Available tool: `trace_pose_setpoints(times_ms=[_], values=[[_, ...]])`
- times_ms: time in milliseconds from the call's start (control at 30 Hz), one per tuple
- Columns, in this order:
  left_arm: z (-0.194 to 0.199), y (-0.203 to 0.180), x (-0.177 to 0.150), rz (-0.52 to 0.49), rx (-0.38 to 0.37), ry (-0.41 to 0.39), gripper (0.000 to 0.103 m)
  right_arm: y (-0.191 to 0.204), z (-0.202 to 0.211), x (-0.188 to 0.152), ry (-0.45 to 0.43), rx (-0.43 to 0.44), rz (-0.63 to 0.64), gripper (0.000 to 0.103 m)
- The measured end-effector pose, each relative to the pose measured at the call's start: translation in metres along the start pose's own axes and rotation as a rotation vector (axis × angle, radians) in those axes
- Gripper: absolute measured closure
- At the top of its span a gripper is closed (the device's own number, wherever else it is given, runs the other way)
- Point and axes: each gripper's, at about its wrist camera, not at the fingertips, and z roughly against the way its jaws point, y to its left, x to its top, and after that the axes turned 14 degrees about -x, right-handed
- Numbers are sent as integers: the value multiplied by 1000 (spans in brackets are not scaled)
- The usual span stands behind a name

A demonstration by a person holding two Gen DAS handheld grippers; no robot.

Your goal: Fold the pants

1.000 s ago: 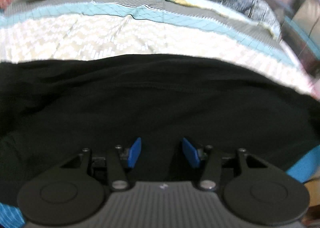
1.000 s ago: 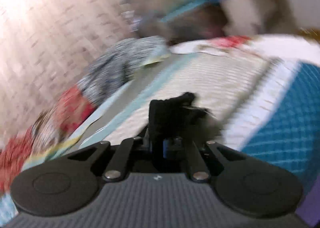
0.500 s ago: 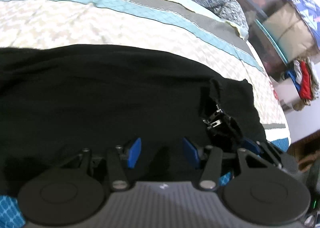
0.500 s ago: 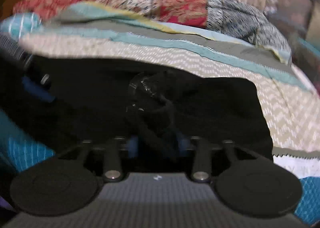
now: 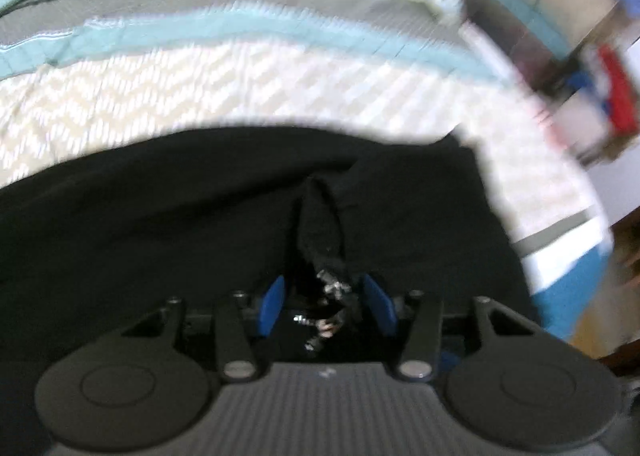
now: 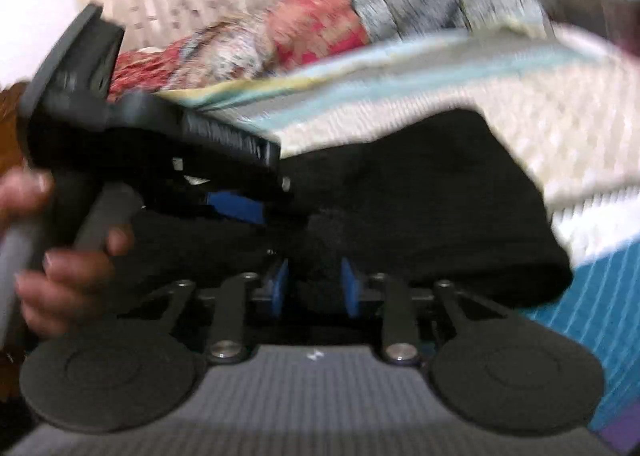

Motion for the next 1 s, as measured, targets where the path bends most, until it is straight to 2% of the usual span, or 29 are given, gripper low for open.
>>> trace_pose_setpoints(times_ms=[67, 200, 333, 433, 633, 767, 867, 1000], values=[[-2, 4, -2, 10, -10, -11, 51, -1, -15, -8, 52, -22, -37, 75], [16, -13, -6, -55, 39, -22, 51, 7, -6, -6, 29, -26, -73, 72], [48, -28, -20, -139, 93, -76, 53, 17, 16, -4, 9, -14, -105, 67], [68, -26, -29, -153, 132, -103, 53, 27, 31, -8, 1, -26, -120, 63], [108, 2, -53, -111, 221, -140, 51, 46, 47, -13, 13, -28, -136, 62], [129, 23, -69, -67, 250, -152, 51, 60, 48, -12, 39, -32, -151, 57], [142, 39, -81, -46, 271, -165, 45, 71, 46, -13, 66, -22, -194, 54], [159, 62, -97, -2, 291, -187, 43, 82, 41, -14, 100, -37, -230, 54]])
